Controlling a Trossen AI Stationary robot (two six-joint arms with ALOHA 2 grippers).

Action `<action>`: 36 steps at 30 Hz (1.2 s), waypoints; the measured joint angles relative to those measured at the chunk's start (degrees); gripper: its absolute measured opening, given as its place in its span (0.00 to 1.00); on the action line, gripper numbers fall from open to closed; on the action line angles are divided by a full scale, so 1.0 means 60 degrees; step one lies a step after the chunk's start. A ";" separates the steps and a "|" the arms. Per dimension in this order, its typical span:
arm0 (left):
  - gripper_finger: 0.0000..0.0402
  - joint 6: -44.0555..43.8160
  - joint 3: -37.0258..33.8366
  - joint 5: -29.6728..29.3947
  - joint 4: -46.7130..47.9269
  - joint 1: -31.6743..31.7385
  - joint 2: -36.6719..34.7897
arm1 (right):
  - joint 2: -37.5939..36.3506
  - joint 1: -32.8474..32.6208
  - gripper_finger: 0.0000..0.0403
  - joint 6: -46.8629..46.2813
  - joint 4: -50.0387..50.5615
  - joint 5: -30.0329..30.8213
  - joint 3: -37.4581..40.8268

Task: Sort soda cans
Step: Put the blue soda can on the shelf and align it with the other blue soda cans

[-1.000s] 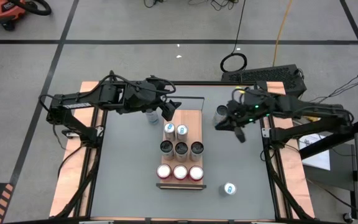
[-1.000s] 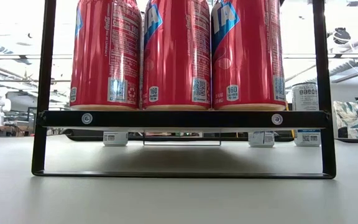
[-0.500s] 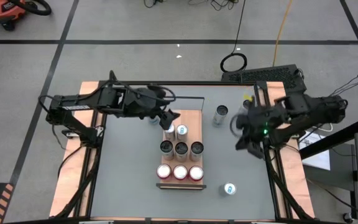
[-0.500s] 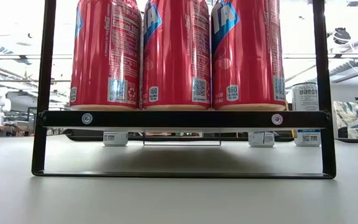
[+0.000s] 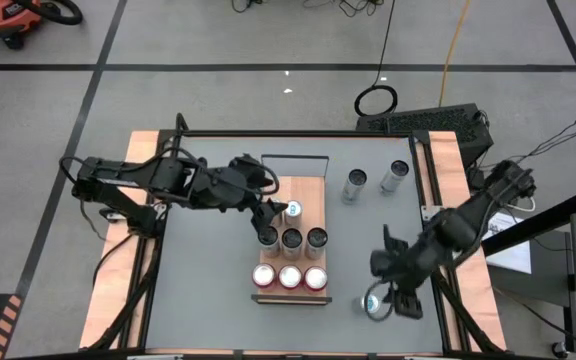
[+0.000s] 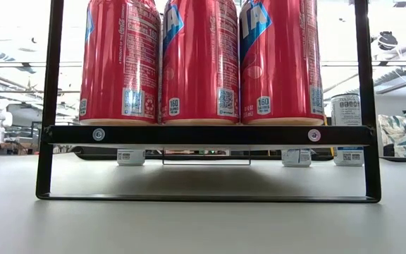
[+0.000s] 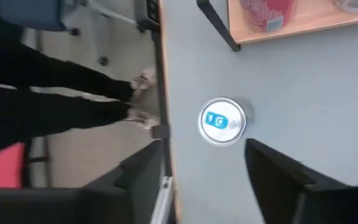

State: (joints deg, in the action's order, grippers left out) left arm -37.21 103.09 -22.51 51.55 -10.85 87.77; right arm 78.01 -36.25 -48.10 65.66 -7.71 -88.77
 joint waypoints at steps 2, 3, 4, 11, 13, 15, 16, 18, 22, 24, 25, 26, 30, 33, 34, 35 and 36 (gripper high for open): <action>0.92 0.0000 0.0000 -0.0049 0.0000 -0.0105 0.0000 | 0.0325 -0.0323 0.57 -0.0010 -0.0028 0.0419 0.0000; 0.92 0.0000 0.0003 -0.0049 -0.0001 -0.0127 0.0000 | 0.0487 -0.0433 0.62 -0.0066 -0.0022 0.0613 0.0000; 0.92 -0.0001 0.0004 -0.0050 -0.0002 -0.0159 0.0000 | 0.0652 -0.0490 0.66 -0.0129 -0.0019 0.0771 0.0000; 0.92 0.0000 0.0003 -0.0079 0.0000 -0.0219 0.0000 | 0.1701 -0.0538 0.90 -0.0432 0.0150 0.1275 0.0000; 0.92 0.0004 0.0000 -0.0082 0.0000 -0.0215 0.0000 | 0.1931 -0.0538 0.93 -0.0497 0.0125 0.1080 0.0000; 0.92 0.0004 0.0003 -0.0082 0.0004 -0.0215 0.0000 | 0.2098 -0.0542 0.93 -0.0680 0.0132 0.1016 0.0002; 0.92 0.0004 0.0003 -0.0079 0.0003 -0.0215 0.0000 | 0.2170 -0.0542 0.94 -0.0738 0.0125 0.1011 0.0004; 0.92 0.0004 0.0000 -0.0082 0.0004 -0.0215 0.0000 | 0.2308 -0.0599 0.94 -0.0808 0.0091 0.1022 0.0004; 0.92 0.0000 0.0001 -0.0073 0.0004 -0.0215 0.0000 | 0.2542 -0.0690 0.94 -0.0632 0.0065 0.1050 0.0004; 0.92 -0.0004 0.0003 -0.0010 0.0006 -0.0215 0.0000 | 0.2593 -0.0785 0.94 -0.0592 0.0123 0.1093 0.0004; 0.92 -0.0004 0.0001 0.0018 0.0004 -0.0215 0.0000 | 0.2594 -0.0847 0.94 -0.0577 0.0127 0.1229 0.0012; 0.92 -0.0007 0.0004 0.0077 0.0007 -0.0216 0.0000 | 0.2586 -0.0896 0.94 -0.0552 0.0111 0.1397 0.0030; 0.92 -0.0006 0.0000 0.0125 0.0011 -0.0279 0.0000 | 0.2576 -0.1021 0.94 -0.0548 0.0100 0.1756 0.0246; 0.92 -0.0007 0.0000 0.0172 0.0012 -0.0359 0.0000 | 0.2576 -0.1045 0.94 -0.0549 -0.0369 0.1753 0.0555; 0.92 -0.0008 0.0000 0.0169 0.0015 -0.0396 0.0000 | 0.2576 -0.1061 0.94 -0.0549 -0.0567 0.1753 0.0666; 0.92 -0.0013 0.0002 0.0169 0.0019 -0.0426 0.0000 | 0.2576 -0.1079 0.94 -0.0557 -0.0679 0.1750 0.0767; 0.92 -0.0021 0.0003 0.0169 0.0022 -0.0472 0.0000 | 0.2576 -0.1094 0.94 -0.0574 -0.0752 0.1753 0.0865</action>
State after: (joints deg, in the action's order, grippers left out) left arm -37.34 103.11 -21.50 51.68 -13.68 87.77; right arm 93.47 -42.82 -51.54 61.15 2.81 -83.58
